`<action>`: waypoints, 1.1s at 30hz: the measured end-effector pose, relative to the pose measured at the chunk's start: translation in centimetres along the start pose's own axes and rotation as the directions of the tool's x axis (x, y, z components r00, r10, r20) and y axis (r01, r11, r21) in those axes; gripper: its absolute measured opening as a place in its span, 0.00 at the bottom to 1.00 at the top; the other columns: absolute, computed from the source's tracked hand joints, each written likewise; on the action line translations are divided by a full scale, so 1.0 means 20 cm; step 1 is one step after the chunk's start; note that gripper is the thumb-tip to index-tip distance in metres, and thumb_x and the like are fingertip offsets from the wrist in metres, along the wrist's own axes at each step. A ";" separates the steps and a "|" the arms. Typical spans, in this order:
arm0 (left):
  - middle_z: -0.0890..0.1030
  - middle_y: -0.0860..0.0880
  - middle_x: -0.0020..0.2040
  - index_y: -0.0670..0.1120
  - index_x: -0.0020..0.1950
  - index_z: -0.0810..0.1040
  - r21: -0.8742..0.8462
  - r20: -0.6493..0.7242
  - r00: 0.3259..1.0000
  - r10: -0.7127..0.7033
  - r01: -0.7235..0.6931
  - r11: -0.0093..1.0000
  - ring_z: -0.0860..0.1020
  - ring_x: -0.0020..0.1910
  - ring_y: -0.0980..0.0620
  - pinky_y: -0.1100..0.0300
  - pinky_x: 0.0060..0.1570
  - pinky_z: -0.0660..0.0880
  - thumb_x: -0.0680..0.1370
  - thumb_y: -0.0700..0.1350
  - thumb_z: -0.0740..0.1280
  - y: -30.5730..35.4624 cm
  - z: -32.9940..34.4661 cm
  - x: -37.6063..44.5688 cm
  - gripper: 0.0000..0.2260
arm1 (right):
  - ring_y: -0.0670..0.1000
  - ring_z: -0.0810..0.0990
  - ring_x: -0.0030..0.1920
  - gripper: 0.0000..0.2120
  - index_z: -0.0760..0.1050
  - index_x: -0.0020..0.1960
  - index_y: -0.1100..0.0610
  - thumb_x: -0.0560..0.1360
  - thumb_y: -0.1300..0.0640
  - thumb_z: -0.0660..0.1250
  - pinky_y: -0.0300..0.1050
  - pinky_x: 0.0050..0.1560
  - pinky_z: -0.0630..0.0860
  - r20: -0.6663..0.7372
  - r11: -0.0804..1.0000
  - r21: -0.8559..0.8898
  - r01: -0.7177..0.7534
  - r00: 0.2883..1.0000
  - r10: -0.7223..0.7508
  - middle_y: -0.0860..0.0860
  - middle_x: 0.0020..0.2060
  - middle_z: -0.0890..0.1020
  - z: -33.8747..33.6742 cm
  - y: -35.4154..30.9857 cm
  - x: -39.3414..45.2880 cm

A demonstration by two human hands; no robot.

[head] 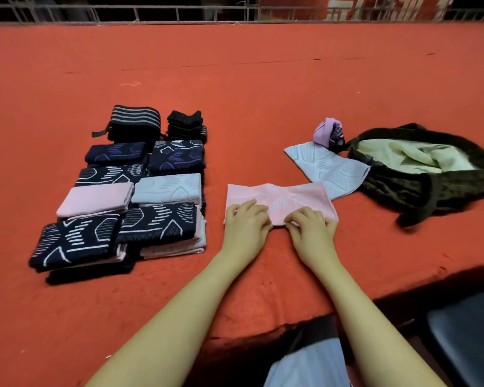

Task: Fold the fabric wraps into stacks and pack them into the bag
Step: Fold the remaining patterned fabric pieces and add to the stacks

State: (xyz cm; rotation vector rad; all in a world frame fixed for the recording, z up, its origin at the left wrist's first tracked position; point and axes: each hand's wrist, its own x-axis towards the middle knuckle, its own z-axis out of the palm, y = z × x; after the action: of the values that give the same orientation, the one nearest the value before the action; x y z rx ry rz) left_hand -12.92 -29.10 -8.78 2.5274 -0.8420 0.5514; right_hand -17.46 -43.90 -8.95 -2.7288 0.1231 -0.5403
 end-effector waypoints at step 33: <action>0.46 0.49 0.79 0.55 0.78 0.48 0.250 0.433 0.839 -0.331 0.241 0.938 0.43 0.77 0.46 0.44 0.72 0.37 0.80 0.63 0.47 0.06 0.04 0.10 0.28 | 0.67 0.65 0.67 0.22 0.73 0.57 0.72 0.74 0.53 0.68 0.59 0.64 0.55 -0.186 0.862 -0.136 -0.489 0.867 0.462 0.69 0.66 0.69 0.03 0.10 0.05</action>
State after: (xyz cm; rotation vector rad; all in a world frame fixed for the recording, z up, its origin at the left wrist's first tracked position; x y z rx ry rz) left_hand -11.98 -31.39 -8.13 2.9443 -0.5552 -0.1004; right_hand -16.34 -45.67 -9.72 -2.6720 0.9026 -0.6019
